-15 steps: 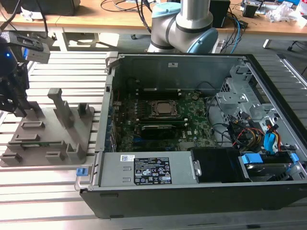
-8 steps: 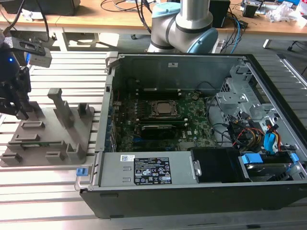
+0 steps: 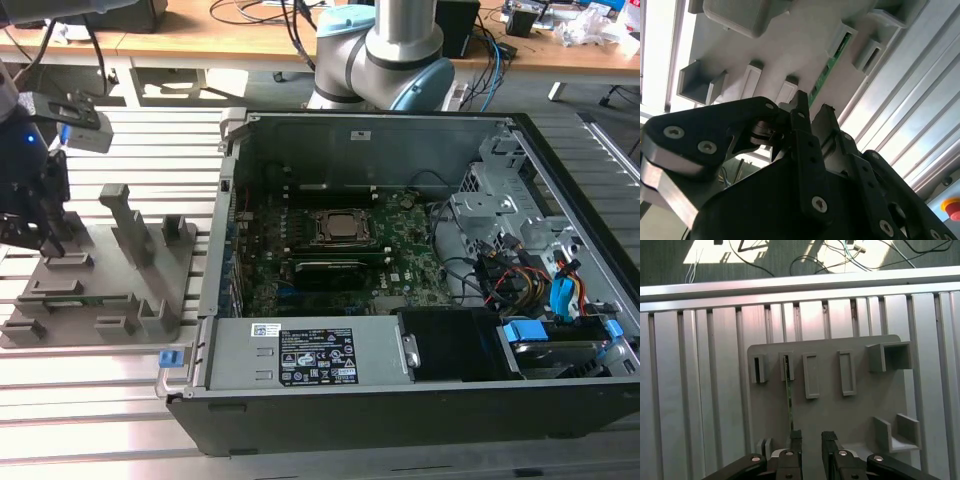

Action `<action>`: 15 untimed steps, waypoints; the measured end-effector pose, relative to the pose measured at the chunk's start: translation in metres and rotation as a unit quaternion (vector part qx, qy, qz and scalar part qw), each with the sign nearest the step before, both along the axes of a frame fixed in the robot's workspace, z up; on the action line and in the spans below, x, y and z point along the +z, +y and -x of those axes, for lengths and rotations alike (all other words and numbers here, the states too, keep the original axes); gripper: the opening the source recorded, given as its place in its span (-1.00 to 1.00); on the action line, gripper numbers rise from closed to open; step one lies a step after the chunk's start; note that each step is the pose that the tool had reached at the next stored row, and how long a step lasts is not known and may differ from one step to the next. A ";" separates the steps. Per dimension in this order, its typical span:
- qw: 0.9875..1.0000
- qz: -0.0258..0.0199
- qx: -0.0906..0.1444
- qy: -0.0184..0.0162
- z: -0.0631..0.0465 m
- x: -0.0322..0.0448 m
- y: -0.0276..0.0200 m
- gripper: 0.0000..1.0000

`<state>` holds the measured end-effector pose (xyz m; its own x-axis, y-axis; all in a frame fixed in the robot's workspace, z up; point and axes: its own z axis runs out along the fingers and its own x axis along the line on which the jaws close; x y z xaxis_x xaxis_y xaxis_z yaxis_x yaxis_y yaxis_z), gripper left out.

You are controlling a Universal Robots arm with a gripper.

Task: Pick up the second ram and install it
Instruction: 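Pick up the second ram and move it above second insertion slot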

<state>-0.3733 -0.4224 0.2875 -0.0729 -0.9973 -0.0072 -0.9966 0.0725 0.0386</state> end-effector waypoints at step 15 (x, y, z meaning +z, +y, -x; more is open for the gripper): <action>1.000 0.000 0.002 0.000 0.000 -0.0165 -0.0027 -0.40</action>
